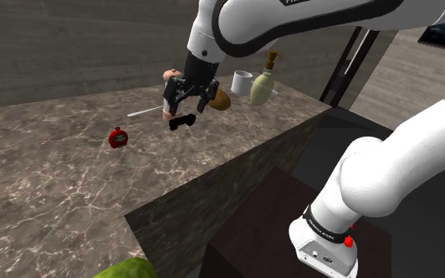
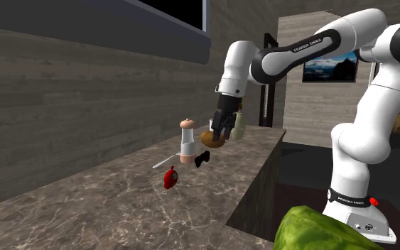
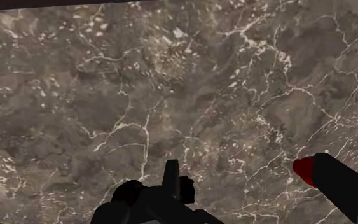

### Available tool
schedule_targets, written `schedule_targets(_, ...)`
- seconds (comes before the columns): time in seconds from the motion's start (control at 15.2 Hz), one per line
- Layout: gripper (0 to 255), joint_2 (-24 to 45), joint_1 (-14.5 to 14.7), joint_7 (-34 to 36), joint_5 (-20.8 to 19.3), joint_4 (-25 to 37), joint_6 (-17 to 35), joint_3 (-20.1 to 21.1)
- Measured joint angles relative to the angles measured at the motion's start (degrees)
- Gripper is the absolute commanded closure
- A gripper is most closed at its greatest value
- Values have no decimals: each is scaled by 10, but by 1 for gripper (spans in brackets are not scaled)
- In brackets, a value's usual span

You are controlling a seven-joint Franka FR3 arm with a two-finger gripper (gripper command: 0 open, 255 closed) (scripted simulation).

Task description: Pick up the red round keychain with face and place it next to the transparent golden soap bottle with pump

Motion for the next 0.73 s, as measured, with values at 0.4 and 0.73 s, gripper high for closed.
schedule_targets(0.4,0,115,9,52,12,55,97,33)
schedule_targets(0.73,0,211,16,92,6,118,161,50)
